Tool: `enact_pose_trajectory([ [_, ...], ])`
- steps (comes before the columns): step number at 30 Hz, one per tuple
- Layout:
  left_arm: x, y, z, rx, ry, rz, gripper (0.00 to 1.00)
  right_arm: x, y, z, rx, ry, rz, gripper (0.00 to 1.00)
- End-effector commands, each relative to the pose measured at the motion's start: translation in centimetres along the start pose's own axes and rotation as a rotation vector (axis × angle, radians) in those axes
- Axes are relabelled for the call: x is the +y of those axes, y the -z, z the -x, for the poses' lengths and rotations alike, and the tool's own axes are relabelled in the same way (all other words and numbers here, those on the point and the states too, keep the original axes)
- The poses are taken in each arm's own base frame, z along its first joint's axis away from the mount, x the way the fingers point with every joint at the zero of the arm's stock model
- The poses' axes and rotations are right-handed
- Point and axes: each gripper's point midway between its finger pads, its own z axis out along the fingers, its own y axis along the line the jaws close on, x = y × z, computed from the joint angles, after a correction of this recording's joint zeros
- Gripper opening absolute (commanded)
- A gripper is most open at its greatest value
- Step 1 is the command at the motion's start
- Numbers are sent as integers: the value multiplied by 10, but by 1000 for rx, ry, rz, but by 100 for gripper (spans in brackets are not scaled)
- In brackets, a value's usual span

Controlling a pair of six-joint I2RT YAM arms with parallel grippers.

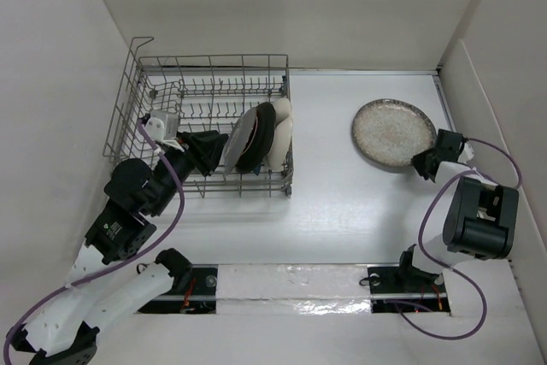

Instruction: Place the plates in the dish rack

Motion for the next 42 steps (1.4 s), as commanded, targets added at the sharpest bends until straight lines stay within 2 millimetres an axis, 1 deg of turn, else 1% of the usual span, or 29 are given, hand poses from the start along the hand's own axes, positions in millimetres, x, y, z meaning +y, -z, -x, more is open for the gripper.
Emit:
enact_pose_trajectory([
  [1,-2,-1,12,-51,-4,-10,27,9,9,-43,101,200,65,0],
  [4,-3,-4,9,-38,-2,-17,27,13,7,-76,223,290,134,0],
  [6,-4,-5,6,-28,-4,-18,28,7,4,-89,262,325,138,0],
  [7,-4,-6,6,-28,-2,-19,28,9,7,-92,276,349,166,0],
  [9,-4,-7,5,-24,-2,-19,28,2,9,-91,268,352,155,0],
  [10,-4,-7,4,-24,-2,-19,28,8,9,-85,235,348,177,0],
  [11,-4,-8,3,-18,-3,-19,28,8,10,-84,221,342,180,3],
  [12,-4,-9,3,-18,-3,-19,28,12,9,-80,196,336,192,11],
  [15,-5,-12,-2,-2,-3,-24,28,10,4,-81,201,317,196,45],
  [16,-5,-13,-3,3,-2,-24,28,15,3,-81,208,319,212,49],
  [17,-5,-14,-4,7,-3,-25,28,14,0,-83,222,319,207,54],
  [18,-5,-14,-4,8,-3,-24,28,16,-1,-84,226,319,211,63],
  [20,-5,-15,-5,9,-3,-24,28,18,-4,-84,235,320,216,68],
  [24,-3,-17,-7,13,-4,-16,28,20,-11,-83,254,302,237,68],
  [26,-2,-18,-9,23,-5,-13,28,19,-13,-81,274,267,250,66],
  [27,-2,-19,-10,25,-5,-12,28,22,-15,-81,276,264,266,64],
  [29,-1,-21,-12,32,-6,-7,28,21,-17,-82,303,237,290,57],
  [30,0,-22,-13,34,-8,-1,28,25,-17,-81,292,235,311,55],
  [31,0,-23,-15,40,-11,1,28,23,-16,-85,305,229,315,54],
  [32,0,-24,-15,43,-11,2,28,22,-17,-83,306,223,318,52],
  [33,1,-25,-16,44,-11,4,28,22,-18,-79,299,212,325,46],
  [34,1,-25,-17,47,-12,3,28,21,-16,-83,311,201,334,38],
  [35,1,-27,-18,52,-12,6,28,19,-17,-81,309,188,335,29],
  [36,2,-27,-19,56,-11,9,28,20,-18,-78,303,177,344,14],
  [38,2,-30,-22,63,-12,13,28,18,-17,-78,306,155,353,0],
  [39,3,-31,-22,64,-13,15,28,19,-17,-79,307,148,364,0],
  [40,3,-32,-22,65,-13,17,28,25,-15,-74,293,124,402,0],
  [41,3,-34,-23,71,-12,18,28,23,-12,-81,304,104,418,0],
  [42,0,-34,-26,80,-10,0,28,28,-6,-83,302,77,462,0],
])
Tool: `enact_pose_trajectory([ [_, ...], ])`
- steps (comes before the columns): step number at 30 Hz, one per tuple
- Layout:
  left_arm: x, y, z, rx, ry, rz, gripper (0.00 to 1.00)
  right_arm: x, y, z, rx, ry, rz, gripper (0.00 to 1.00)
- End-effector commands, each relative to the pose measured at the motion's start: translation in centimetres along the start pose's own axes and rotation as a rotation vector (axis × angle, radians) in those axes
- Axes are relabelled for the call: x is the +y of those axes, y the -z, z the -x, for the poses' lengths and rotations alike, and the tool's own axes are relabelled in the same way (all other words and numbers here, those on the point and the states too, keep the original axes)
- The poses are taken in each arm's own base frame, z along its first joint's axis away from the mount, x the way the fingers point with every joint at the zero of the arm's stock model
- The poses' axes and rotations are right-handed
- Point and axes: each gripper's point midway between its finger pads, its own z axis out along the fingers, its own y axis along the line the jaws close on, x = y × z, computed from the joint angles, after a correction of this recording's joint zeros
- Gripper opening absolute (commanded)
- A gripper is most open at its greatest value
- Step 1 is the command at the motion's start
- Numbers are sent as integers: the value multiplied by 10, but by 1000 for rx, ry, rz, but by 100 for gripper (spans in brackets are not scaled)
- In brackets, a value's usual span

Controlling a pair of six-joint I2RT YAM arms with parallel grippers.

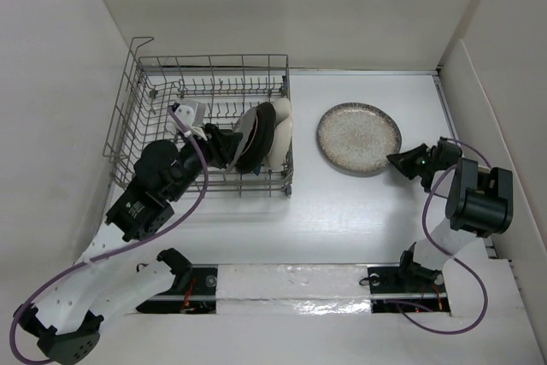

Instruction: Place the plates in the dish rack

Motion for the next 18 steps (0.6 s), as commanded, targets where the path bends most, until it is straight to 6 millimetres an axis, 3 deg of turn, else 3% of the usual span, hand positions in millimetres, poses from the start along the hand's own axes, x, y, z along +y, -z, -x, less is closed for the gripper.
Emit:
enact_pose_trajectory([
  [1,-9,-5,9,-32,6,-47,28,15,5,-16,6,-63,137,0],
  [5,-40,-8,15,-16,45,-193,27,70,33,0,-70,-119,414,0],
  [6,-42,-10,17,-15,54,-194,27,76,37,2,-68,-140,428,0],
  [8,-53,-16,18,7,78,-242,28,106,56,17,-107,-123,520,0],
  [10,-66,-17,19,25,94,-303,40,135,78,31,-149,-94,592,0],
  [13,-80,-26,23,49,145,-351,57,155,97,44,-178,-84,626,0],
  [14,-80,-36,17,77,154,-348,61,170,110,48,-194,-59,664,0],
  [15,-89,-39,24,75,159,-366,63,176,116,50,-199,-53,681,0],
  [18,-105,-60,18,139,154,-375,69,196,135,53,-201,-36,730,0],
])
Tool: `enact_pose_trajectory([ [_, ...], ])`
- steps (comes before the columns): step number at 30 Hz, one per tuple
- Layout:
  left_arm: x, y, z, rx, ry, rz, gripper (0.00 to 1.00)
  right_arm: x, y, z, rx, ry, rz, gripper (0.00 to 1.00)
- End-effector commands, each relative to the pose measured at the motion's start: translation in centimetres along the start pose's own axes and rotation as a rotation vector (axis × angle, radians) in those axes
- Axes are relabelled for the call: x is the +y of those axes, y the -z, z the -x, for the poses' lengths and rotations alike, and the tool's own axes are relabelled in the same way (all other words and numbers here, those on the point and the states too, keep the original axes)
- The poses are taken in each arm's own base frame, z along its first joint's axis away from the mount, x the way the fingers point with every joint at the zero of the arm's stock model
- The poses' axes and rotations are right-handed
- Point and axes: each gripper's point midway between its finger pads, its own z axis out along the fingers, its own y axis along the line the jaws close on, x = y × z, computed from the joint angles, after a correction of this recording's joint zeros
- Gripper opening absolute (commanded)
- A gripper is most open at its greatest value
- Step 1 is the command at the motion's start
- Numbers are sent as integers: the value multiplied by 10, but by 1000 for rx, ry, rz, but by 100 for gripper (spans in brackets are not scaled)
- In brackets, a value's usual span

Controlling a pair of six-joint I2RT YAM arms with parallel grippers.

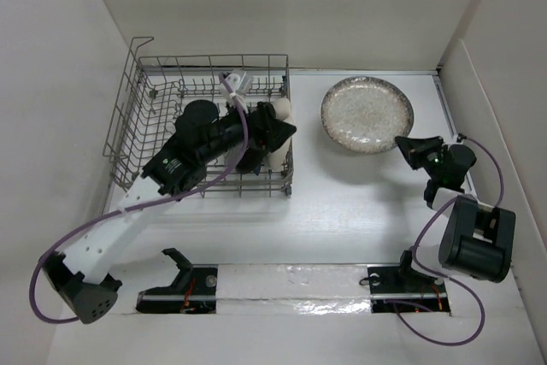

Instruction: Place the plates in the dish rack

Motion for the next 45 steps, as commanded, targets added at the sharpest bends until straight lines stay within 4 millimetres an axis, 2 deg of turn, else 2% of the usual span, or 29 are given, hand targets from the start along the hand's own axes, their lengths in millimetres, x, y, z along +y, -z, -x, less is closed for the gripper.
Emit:
enact_pose_trajectory([
  [1,-37,-16,26,-22,20,-123,70,133,26,23,-15,127,404,0],
  [6,-37,-57,29,20,68,-123,80,161,44,21,17,120,502,0],
  [8,-21,-77,21,50,72,-57,83,170,53,23,30,109,537,0],
  [10,-15,-94,31,41,53,-13,86,181,60,23,38,111,571,0],
  [11,-5,-101,23,59,51,22,86,184,61,23,43,116,577,0],
  [12,-7,-105,34,37,43,26,86,188,62,23,47,116,582,0],
  [14,15,-121,34,35,48,80,86,193,66,22,60,112,599,0],
  [16,22,-130,44,15,45,107,85,200,72,22,68,107,628,0],
  [17,34,-143,32,53,45,139,86,200,73,21,78,103,633,0],
  [18,31,-148,42,37,29,137,85,201,73,21,85,100,640,0],
  [19,35,-154,41,43,25,150,85,204,76,19,92,100,656,0],
  [20,46,-168,27,84,26,173,86,204,77,19,96,97,662,0],
  [21,43,-174,36,66,19,166,85,203,76,18,99,90,664,0],
  [23,50,-195,19,112,24,158,85,204,77,14,119,94,674,0],
  [24,44,-201,26,98,29,134,85,205,75,12,131,93,676,0],
  [26,41,-215,15,128,55,88,85,207,76,6,149,102,688,0],
  [27,34,-219,21,110,62,57,85,207,74,2,163,102,690,0],
  [30,26,-224,20,103,83,3,70,208,71,-5,187,109,692,0],
  [31,24,-222,22,92,80,-10,47,207,69,-9,201,101,684,0],
  [32,16,-216,35,51,72,-32,32,206,67,-8,193,112,680,0],
  [34,18,-210,32,47,73,-27,0,206,63,-16,213,115,674,0],
  [35,12,-201,43,18,67,-34,0,204,62,-15,211,110,668,0],
  [37,14,-192,38,24,66,-23,0,204,59,-23,234,106,666,0],
  [38,3,-181,55,-29,56,-50,0,204,56,-28,250,114,666,0],
  [40,5,-171,54,-34,79,-57,0,204,52,-35,277,111,662,10],
  [41,-3,-156,73,-90,75,-79,0,205,52,-35,276,113,664,14],
  [42,-2,-152,68,-86,79,-78,0,208,52,-39,291,116,671,24],
  [44,-8,-137,80,-118,72,-79,0,210,52,-43,299,122,677,36],
  [45,-11,-132,86,-131,66,-77,0,214,53,-46,308,130,682,50],
])
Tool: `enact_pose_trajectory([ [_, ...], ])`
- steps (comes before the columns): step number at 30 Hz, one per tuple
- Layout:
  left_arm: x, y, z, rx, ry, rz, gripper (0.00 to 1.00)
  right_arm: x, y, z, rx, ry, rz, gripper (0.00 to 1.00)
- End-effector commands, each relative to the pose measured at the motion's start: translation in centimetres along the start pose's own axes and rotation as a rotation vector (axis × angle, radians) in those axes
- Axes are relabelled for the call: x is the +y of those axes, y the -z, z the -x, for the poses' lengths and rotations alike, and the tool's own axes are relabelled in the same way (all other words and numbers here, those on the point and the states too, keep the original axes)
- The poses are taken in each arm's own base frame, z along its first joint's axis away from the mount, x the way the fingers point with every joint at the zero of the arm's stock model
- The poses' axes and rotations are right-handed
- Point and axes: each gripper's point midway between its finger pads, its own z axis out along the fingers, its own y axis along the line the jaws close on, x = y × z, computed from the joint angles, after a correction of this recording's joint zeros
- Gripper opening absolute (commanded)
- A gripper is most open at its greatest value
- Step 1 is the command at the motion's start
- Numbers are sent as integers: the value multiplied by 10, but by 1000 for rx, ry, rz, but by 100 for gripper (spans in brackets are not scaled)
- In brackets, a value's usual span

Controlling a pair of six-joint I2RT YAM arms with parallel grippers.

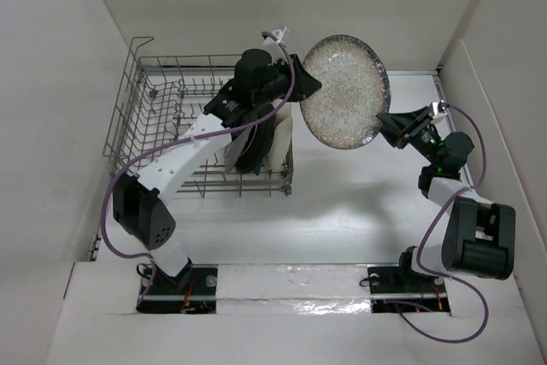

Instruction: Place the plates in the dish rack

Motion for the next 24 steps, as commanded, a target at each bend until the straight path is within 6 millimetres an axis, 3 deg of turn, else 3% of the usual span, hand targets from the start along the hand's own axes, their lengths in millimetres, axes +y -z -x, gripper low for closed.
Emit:
enact_pose_trajectory([
  [1,-44,36,53,-173,-128,-97,0,63,-7,-4,31,189,165,55],
  [3,-50,56,74,-228,-146,-71,0,64,-8,-6,28,202,159,69],
  [6,-56,91,111,-329,-188,-20,0,66,-9,-10,31,232,143,76],
  [9,-48,133,146,-408,-204,51,0,68,-11,-17,30,283,115,77],
  [10,-46,144,155,-429,-206,64,0,57,-13,-19,32,254,59,77],
  [12,-37,181,189,-503,-209,119,0,58,-13,-21,14,338,31,79],
  [15,-29,227,220,-581,-227,205,0,49,-10,-29,21,370,-18,79],
  [18,-18,260,228,-624,-259,341,0,44,-7,-38,46,373,-17,79],
  [19,-4,272,232,-650,-265,430,0,43,-6,-39,48,374,-15,79],
  [24,23,308,214,-670,-267,619,0,44,-9,-54,89,385,-1,79],
])
